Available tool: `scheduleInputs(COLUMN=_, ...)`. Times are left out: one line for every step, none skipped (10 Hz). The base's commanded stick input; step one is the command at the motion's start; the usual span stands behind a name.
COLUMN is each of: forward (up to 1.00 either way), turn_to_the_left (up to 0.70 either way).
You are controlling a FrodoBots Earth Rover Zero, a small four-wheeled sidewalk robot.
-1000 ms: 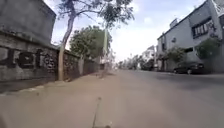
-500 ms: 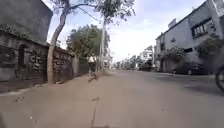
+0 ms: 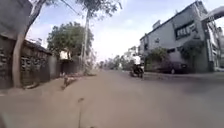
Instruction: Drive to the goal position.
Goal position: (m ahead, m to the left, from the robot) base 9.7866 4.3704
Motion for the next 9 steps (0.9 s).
scheduleInputs(forward=1.00, turn_to_the_left=-0.02)
scheduleInputs(forward=1.00, turn_to_the_left=0.06)
scheduleInputs(forward=1.00, turn_to_the_left=0.06)
scheduleInputs(forward=1.00, turn_to_the_left=0.06)
scheduleInputs(forward=1.00, turn_to_the_left=0.06)
scheduleInputs(forward=1.00, turn_to_the_left=0.06)
scheduleInputs(forward=1.00, turn_to_the_left=0.06)
scheduleInputs(forward=1.00, turn_to_the_left=0.06)
scheduleInputs(forward=1.00, turn_to_the_left=0.06)
